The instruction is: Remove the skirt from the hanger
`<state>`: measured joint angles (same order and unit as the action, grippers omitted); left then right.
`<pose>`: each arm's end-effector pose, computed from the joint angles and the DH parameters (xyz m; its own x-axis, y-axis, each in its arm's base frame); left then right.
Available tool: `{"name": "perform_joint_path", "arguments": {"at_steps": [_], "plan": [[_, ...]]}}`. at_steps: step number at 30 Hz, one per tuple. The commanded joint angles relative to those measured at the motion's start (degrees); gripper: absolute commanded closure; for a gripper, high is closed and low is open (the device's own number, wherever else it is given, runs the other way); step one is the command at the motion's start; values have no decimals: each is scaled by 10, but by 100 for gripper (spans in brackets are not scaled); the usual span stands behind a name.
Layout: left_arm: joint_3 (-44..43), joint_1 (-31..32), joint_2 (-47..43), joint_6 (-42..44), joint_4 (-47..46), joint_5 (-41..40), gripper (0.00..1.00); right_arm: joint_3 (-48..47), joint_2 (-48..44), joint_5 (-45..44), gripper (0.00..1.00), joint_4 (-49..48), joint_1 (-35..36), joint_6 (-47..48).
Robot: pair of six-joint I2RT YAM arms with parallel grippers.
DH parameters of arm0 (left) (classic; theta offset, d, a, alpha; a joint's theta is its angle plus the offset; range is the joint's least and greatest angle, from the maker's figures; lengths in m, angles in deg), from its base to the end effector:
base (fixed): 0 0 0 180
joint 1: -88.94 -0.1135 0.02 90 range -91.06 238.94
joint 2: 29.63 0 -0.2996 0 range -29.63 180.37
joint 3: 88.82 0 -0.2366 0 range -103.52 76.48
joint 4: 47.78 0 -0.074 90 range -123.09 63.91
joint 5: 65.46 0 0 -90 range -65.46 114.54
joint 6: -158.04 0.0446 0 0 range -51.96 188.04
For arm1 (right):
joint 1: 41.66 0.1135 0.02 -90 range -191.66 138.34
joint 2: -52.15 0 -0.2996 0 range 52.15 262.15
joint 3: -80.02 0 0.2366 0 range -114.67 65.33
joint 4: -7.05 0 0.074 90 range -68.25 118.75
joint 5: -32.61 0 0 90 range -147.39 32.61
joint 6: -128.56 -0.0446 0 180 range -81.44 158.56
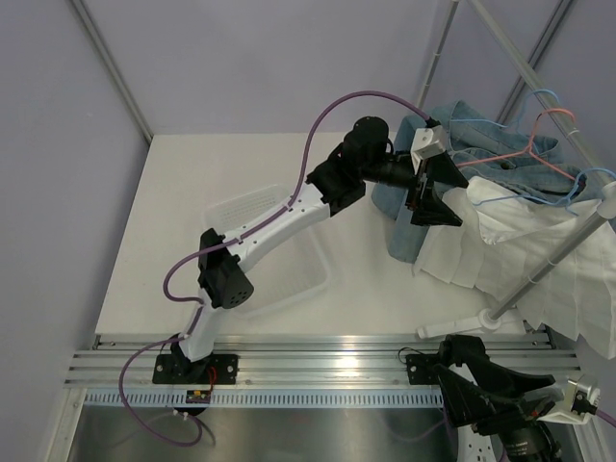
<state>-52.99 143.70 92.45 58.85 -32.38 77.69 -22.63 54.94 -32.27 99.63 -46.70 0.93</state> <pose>0.2584 -0.4277 0.4681 -0.0851 -0.0455 -0.9953 0.9470 -0.3144 -0.0666 -0.2038 0.0370 0.3757 -0.1076 0.5644 -0.8184 -0.3463 0.7504 0.5630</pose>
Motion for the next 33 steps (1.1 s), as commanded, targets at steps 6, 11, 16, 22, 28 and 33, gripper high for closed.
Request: {"name": "perform_joint_path", "arguments": {"at_steps": [6,11,16,22,28,33], "plan": [[-32,-4,31,34,-46,77,2,-6,16,28,1,141,-1,-17],[-40,-4,41,33,-67,50,1,-8,15,32,1,142,-3,-17],[-41,-4,55,17,-105,-1,1,-2,16,37,1,135,-5,-17],[-13,11,47,-16,-191,-38,1,4,20,44,0,132,-10,-11],[-87,31,82,-40,-199,-35,1,17,16,42,1,123,-12,-12],[-120,40,113,-55,-199,-45,1,19,16,48,0,114,-16,-13]]}}
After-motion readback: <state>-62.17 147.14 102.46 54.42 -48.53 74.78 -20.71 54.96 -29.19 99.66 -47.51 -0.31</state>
